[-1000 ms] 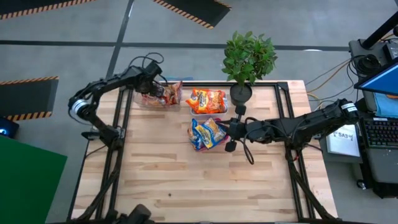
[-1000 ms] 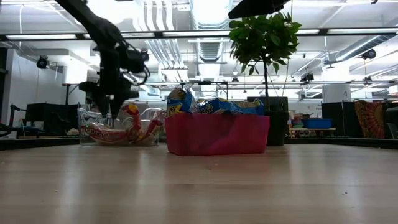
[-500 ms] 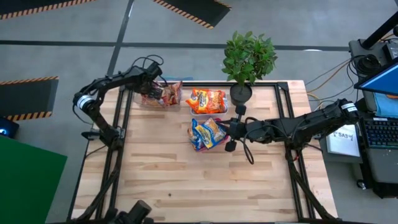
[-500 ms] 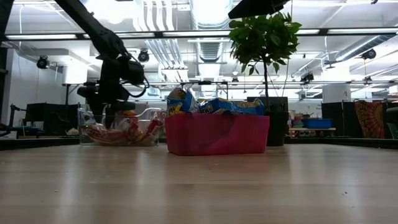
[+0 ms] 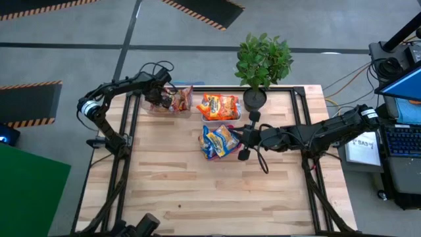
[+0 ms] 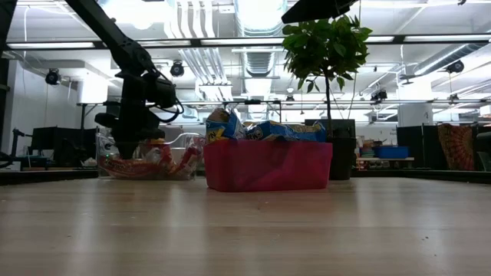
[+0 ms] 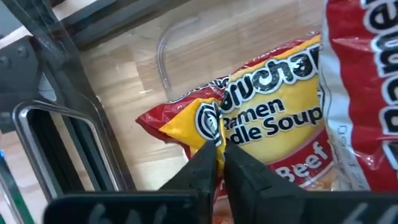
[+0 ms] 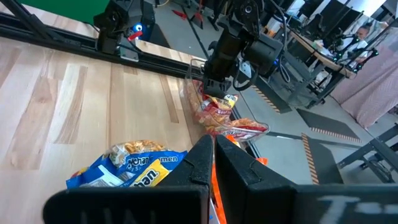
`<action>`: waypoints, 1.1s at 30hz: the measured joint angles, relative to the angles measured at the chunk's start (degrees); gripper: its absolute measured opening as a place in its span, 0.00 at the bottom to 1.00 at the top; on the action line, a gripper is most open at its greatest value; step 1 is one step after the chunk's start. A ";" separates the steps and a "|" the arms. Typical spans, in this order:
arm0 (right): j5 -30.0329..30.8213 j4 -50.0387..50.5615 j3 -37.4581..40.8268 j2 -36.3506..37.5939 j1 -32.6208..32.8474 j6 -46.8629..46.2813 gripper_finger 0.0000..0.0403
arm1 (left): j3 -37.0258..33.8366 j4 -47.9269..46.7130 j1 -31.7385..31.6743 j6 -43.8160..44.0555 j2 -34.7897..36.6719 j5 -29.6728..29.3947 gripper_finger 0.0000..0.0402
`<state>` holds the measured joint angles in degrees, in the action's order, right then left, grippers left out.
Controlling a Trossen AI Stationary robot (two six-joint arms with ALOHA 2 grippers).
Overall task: Sort Maruchan noodles
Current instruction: Adjust the red noodle packs in the transparent bin
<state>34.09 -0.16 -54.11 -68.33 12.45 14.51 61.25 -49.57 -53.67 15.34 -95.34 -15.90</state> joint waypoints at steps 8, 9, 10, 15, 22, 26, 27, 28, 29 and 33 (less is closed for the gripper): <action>0.00 -0.04 0.00 -0.01 0.00 0.33 0.02 | 0.86 0.02 1.22 -2.28 5.64 -6.15 0.00; 0.00 -0.04 0.00 0.00 0.00 0.36 0.02 | 1.04 0.06 1.30 -2.59 6.97 -7.10 0.00; 0.00 -0.04 0.00 0.00 0.00 0.37 0.02 | 1.22 -0.07 1.39 -2.99 8.38 -8.23 0.00; 0.00 -0.09 0.00 -0.01 0.00 0.47 0.02 | 1.64 -2.86 1.64 -5.77 14.90 -9.99 0.00; 0.00 -0.14 0.00 -0.01 0.00 0.47 0.02 | 0.59 -5.36 2.21 -3.70 18.21 -7.19 0.00; 0.00 -0.17 0.00 -0.01 0.00 0.23 0.02 | 0.48 -2.77 3.30 -2.23 15.42 -7.05 0.00; 0.00 -0.22 0.00 -0.01 0.00 0.12 0.02 | 0.46 -1.83 3.62 -2.21 14.40 -7.04 0.00; 0.00 -0.27 0.00 -0.01 0.00 0.10 0.02 | 0.46 -0.58 3.96 -2.21 13.32 -7.02 0.00; 0.00 -0.25 0.00 0.01 0.00 0.10 0.02 | 0.47 0.41 4.34 -2.21 12.28 -7.06 0.00; 0.00 -0.23 0.00 -0.01 0.00 0.10 0.02 | 1.12 3.34 5.82 -2.16 9.18 -7.22 0.00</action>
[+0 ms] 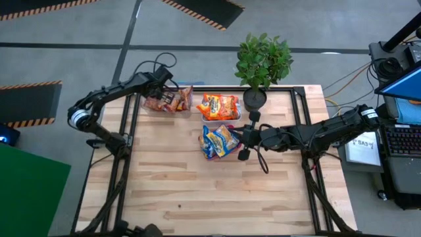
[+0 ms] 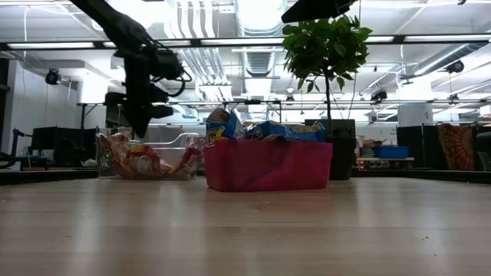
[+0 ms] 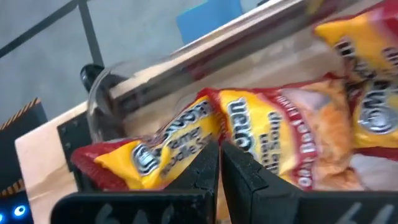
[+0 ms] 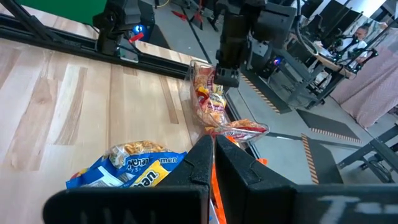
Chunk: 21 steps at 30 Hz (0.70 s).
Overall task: Sort Maruchan noodles
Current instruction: Adjust the red noodle packs in the transparent bin
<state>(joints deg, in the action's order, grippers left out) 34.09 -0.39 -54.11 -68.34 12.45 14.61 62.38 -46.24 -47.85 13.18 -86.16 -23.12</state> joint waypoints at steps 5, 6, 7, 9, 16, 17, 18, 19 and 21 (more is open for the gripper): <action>0.00 0.07 0.00 0.00 -0.01 0.00 0.02 | 1.68 -1.07 2.71 0.34 -0.30 -0.08 0.00; 0.00 0.09 0.00 0.00 -0.09 0.00 0.02 | 2.28 -2.80 3.08 0.97 -0.32 0.00 0.00; 0.00 0.09 0.00 0.00 -0.09 -0.02 0.02 | 2.89 -4.65 3.27 2.20 -0.32 0.10 0.00; 0.00 0.09 0.00 0.00 -0.09 -0.02 0.02 | 3.73 -7.57 3.32 4.46 -0.32 0.15 0.00; 0.00 0.17 0.00 0.00 -0.09 -0.50 0.02 | 4.01 -8.27 3.45 -5.27 -0.39 9.19 0.14; 0.00 0.27 0.00 0.02 -0.09 -0.53 0.02 | 4.01 -8.16 3.71 -10.15 -0.43 9.15 0.17; 0.00 0.41 0.00 0.00 -0.09 -0.55 0.02 | 4.01 -8.25 4.01 -14.64 -0.43 9.19 0.20; 0.00 0.53 0.00 0.00 -0.09 -0.55 0.02 | 4.01 -8.27 4.35 -18.36 -0.43 9.15 0.22; 0.00 0.58 0.00 0.00 -0.09 -0.55 0.02 | 4.01 -8.23 4.79 -25.37 -0.43 9.60 0.26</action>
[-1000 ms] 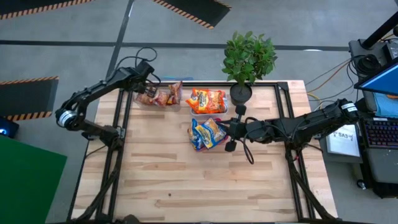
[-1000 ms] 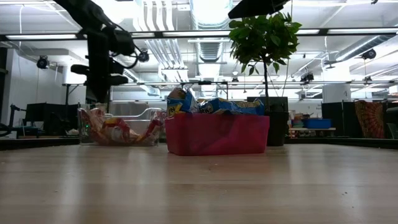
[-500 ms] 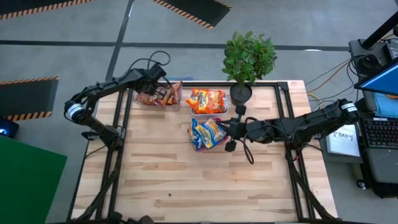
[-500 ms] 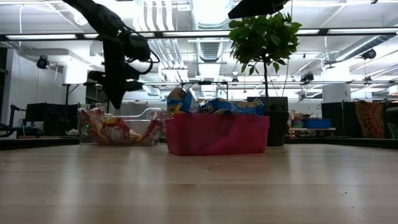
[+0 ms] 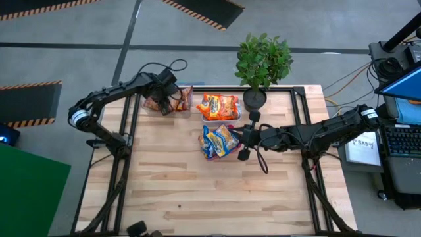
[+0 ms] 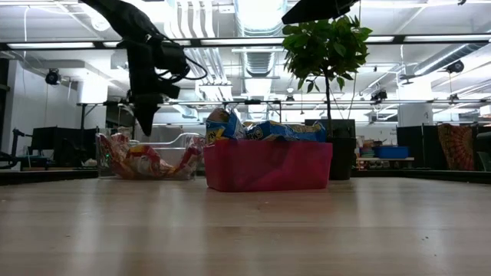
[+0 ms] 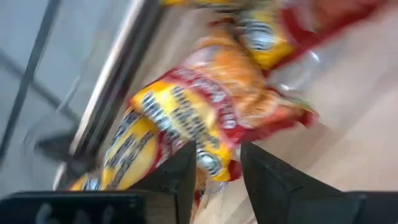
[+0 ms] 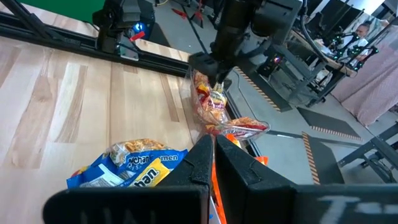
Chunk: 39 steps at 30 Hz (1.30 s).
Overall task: Sort Maruchan noodles
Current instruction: Adjust the red noodle packs in the transparent bin
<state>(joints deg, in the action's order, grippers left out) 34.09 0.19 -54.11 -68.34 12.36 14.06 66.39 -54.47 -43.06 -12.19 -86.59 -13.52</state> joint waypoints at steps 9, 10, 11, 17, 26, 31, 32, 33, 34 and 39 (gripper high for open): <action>0.00 0.00 0.00 0.02 0.00 0.00 0.02 | -0.51 0.32 -0.08 -15.05 -0.02 3.62 0.31; 0.00 0.00 0.00 0.02 0.00 0.02 0.02 | -0.51 0.55 -0.25 -15.36 -0.02 3.63 0.31; 0.00 0.00 0.00 0.01 0.00 0.02 0.02 | -0.52 0.58 -0.32 -15.48 -0.06 3.67 0.31; 0.00 0.13 0.00 0.00 0.00 -0.10 0.02 | -0.72 0.68 -0.34 -15.90 -3.15 3.93 0.31; 0.00 1.03 0.00 0.00 0.00 -0.57 0.02 | -0.85 1.73 -0.34 -17.20 -9.89 0.75 0.30; 0.00 1.03 0.00 0.02 0.00 -0.52 0.02 | -0.85 0.40 -0.23 -20.10 -10.63 -0.57 0.20; 0.00 1.03 0.00 0.00 0.00 -0.51 0.02 | -0.85 0.39 -0.21 -20.57 -10.48 -1.51 0.16; 0.00 1.03 0.00 0.00 0.00 -0.52 0.02 | -0.85 0.38 -0.13 -20.90 -10.28 -2.56 0.10; 0.00 1.03 0.00 0.01 0.00 -0.51 0.02 | -0.85 0.37 -0.12 -21.12 -9.97 -3.49 0.05; 0.00 1.03 0.00 0.00 0.00 -0.50 0.02 | -0.78 0.51 -0.18 -21.43 -7.67 -4.97 0.01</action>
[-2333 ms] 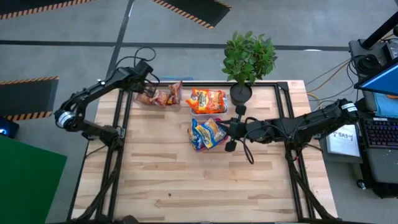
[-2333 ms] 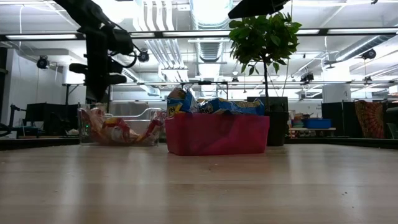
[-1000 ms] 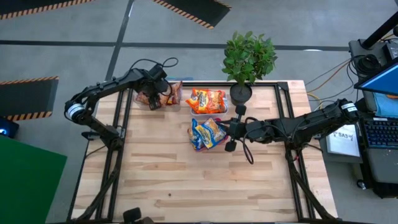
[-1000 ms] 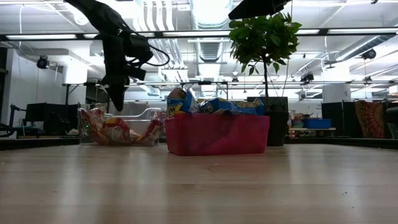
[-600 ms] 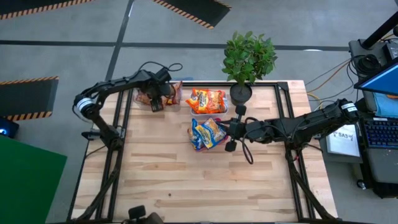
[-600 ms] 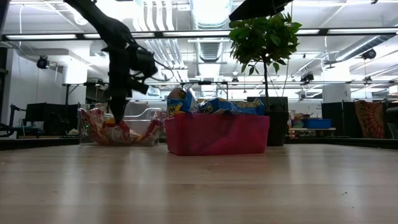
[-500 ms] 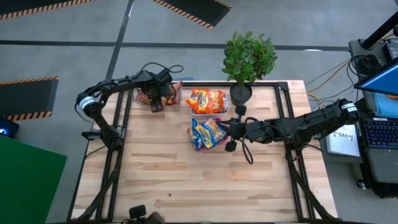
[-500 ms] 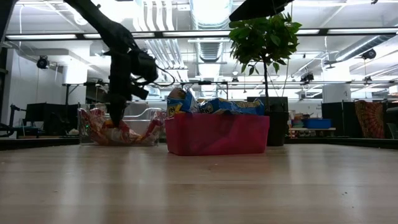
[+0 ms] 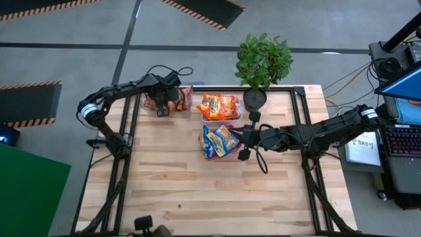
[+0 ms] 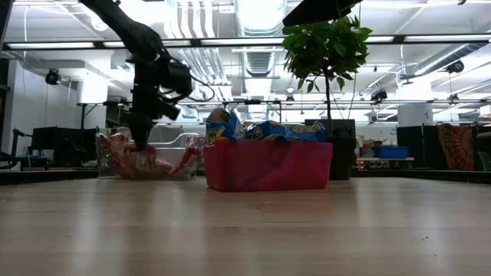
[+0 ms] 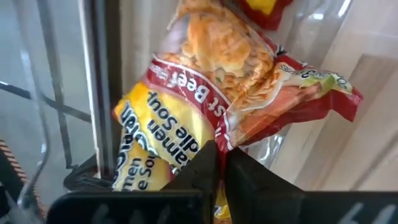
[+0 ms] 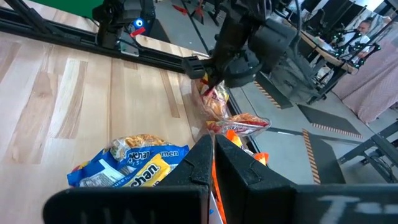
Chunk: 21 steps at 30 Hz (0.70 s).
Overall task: Sort Maruchan noodles
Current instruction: Adjust the red noodle packs in the transparent bin
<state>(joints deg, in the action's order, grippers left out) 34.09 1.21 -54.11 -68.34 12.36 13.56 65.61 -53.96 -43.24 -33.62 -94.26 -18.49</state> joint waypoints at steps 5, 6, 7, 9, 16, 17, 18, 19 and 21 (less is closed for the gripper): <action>0.00 -0.02 0.00 0.00 0.00 0.04 0.02 | 2.70 3.15 -1.63 5.56 2.97 7.35 0.00; 0.00 -0.08 0.00 0.02 0.00 0.02 0.02 | 3.67 4.08 -2.43 8.28 3.27 9.17 0.00; 0.00 -0.05 0.00 0.00 0.00 0.02 0.02 | 4.86 4.67 -3.35 11.55 3.32 11.01 0.00; 0.00 -0.07 0.00 0.01 -0.02 -0.02 0.02 | 7.24 4.33 -5.38 17.81 3.32 15.28 0.00; 0.00 0.00 0.00 0.00 -0.02 -0.04 0.02 | 10.63 -1.20 -8.19 33.05 3.13 26.34 0.00; 0.00 0.02 0.00 0.00 -0.02 -0.04 0.02 | 10.61 -2.66 -8.30 33.45 3.13 26.21 0.00; 0.00 0.02 0.00 0.00 0.00 -0.04 0.02 | 10.27 -3.42 -8.33 33.69 3.13 25.89 0.00; 0.00 0.02 0.00 0.00 -0.02 -0.04 0.02 | 9.74 -3.84 -8.37 33.76 3.13 25.87 0.00; 0.00 0.02 0.00 0.02 0.00 -0.05 0.02 | 8.09 -4.17 -8.42 34.23 3.08 24.56 0.00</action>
<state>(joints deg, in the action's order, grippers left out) 34.09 1.23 -54.11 -68.31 12.36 13.51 73.70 -58.12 -51.66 0.62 -91.17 6.07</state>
